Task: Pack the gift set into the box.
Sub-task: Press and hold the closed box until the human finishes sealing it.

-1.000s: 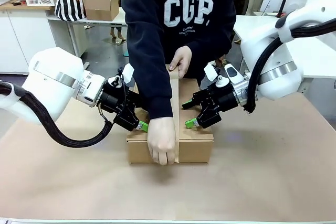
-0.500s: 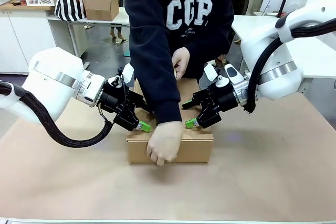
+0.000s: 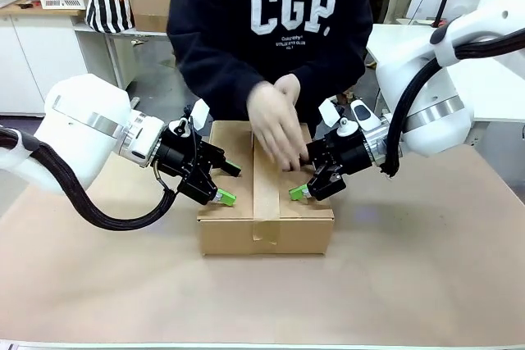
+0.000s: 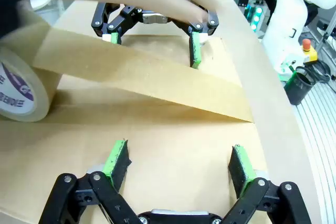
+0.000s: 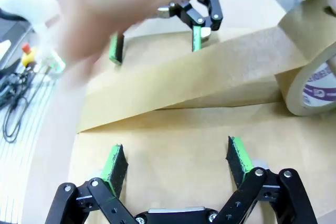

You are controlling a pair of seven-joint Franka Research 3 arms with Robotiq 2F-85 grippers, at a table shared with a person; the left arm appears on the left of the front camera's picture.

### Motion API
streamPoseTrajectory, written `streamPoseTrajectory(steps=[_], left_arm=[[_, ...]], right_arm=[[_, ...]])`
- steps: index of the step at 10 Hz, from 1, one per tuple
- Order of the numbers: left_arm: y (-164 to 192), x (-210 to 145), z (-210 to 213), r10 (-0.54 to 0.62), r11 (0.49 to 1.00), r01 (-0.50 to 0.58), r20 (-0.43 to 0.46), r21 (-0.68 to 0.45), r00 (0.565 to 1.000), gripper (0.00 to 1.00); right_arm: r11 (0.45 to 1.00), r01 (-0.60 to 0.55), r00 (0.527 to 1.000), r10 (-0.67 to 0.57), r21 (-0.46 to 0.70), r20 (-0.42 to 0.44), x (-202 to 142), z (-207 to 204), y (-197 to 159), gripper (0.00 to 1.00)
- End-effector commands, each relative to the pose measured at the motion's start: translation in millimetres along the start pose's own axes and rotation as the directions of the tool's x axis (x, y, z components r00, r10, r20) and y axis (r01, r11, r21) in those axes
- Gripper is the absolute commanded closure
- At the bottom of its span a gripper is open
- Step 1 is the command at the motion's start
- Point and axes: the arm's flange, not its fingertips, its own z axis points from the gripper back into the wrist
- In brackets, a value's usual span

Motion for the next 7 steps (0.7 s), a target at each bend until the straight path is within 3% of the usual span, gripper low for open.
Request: streamPoseTrajectory(steps=[1, 7], left_arm=[[-0.6, -1.9, 0.0, 0.012, 1.0, -0.012, 0.005, -0.006, 1.0, 0.0], [-0.6, -1.9, 0.0, 0.012, 1.0, -0.012, 0.005, -0.006, 1.0, 0.0]], right_arm=[[1.0, 0.0, 1.0, 0.0, 0.001, -0.008, -1.9, -0.3, 2.8, 0.0], [1.0, 0.0, 1.0, 0.0, 0.001, -0.008, -1.9, -0.3, 2.8, 0.0]])
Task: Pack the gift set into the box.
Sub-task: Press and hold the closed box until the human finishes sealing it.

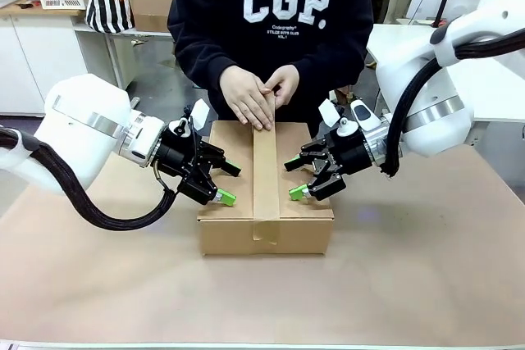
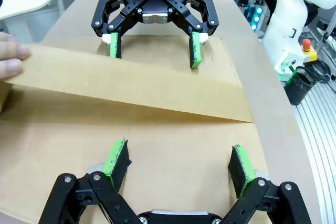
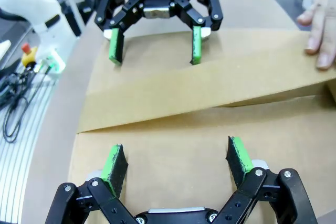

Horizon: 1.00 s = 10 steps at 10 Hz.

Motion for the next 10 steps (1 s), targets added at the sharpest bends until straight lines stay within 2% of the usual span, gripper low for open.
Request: streamPoseTrajectory(steps=[1, 10], left_arm=[[-0.6, -1.9, 0.0, 0.012, 1.0, -0.012, 0.005, -0.006, 1.0, 0.0], [-0.6, -1.9, 0.0, 0.012, 1.0, -0.012, 0.005, -0.006, 1.0, 0.0]], right_arm=[[1.0, 0.0, 1.0, 0.0, 0.001, -0.008, -1.9, -0.3, 2.8, 0.0], [1.0, 0.0, 1.0, 0.0, 0.001, -0.008, -1.9, -0.3, 2.8, 0.0]])
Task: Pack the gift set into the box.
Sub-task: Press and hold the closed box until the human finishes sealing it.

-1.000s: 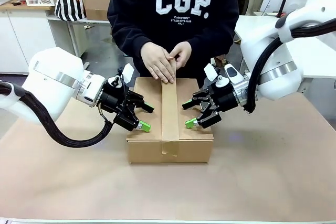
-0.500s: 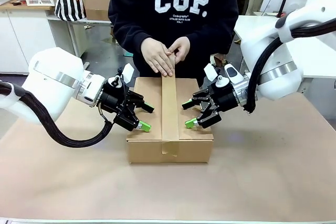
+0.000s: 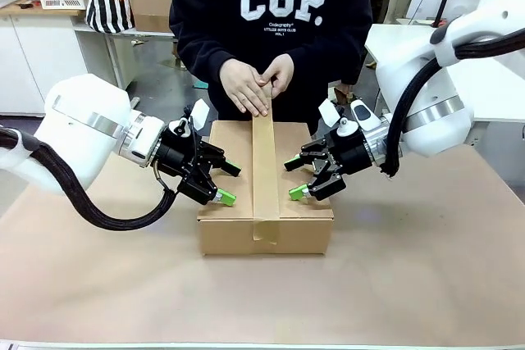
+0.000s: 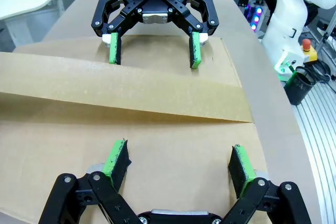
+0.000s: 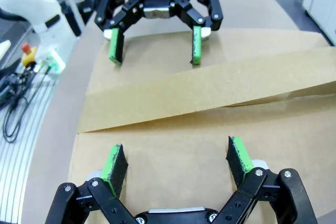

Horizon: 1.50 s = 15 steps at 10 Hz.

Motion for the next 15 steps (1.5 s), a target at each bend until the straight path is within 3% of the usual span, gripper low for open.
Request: streamPoseTrajectory(steps=[1, 15], left_arm=[[-0.6, -1.9, 0.0, 0.012, 1.0, -0.012, 0.005, -0.006, 1.0, 0.0], [-0.6, -1.9, 0.0, 0.012, 1.0, -0.012, 0.005, -0.006, 1.0, 0.0]], right_arm=[[1.0, 0.0, 1.0, 0.0, 0.001, -0.008, -1.9, -0.3, 2.8, 0.0], [1.0, 0.0, 1.0, 0.0, 0.001, -0.008, -1.9, -0.3, 2.8, 0.0]])
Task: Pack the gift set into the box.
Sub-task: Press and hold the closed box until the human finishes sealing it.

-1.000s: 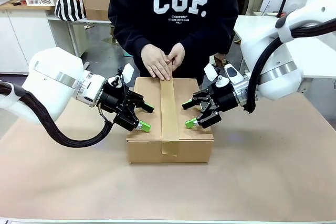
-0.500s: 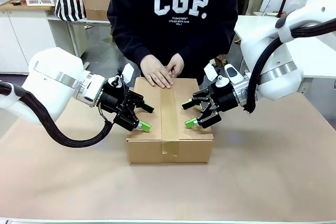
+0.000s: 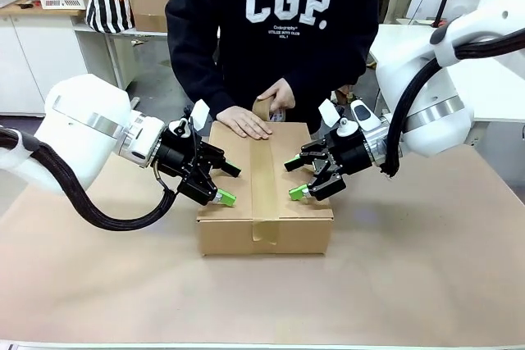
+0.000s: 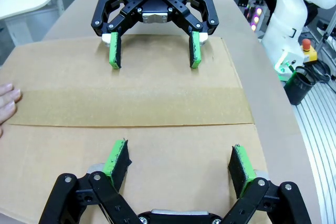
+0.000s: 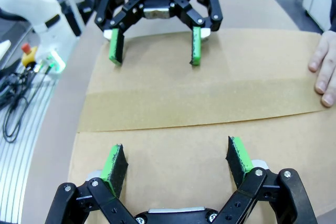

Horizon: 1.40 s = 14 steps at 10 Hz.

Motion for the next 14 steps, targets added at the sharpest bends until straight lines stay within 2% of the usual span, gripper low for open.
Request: streamPoseTrajectory(steps=[1, 14], left_arm=[[-0.4, -1.3, 0.4, 0.011, 1.0, -0.011, 0.006, -0.005, 1.0, 0.0], [-0.4, -1.3, 0.4, 0.011, 1.0, -0.011, 0.006, -0.005, 1.0, 0.0]], right_arm=[[1.0, 0.0, 1.0, 0.0, 0.001, -0.008, -1.7, -0.3, 2.7, 0.0], [1.0, 0.0, 1.0, 0.0, 0.001, -0.008, -1.7, -0.3, 2.7, 0.0]])
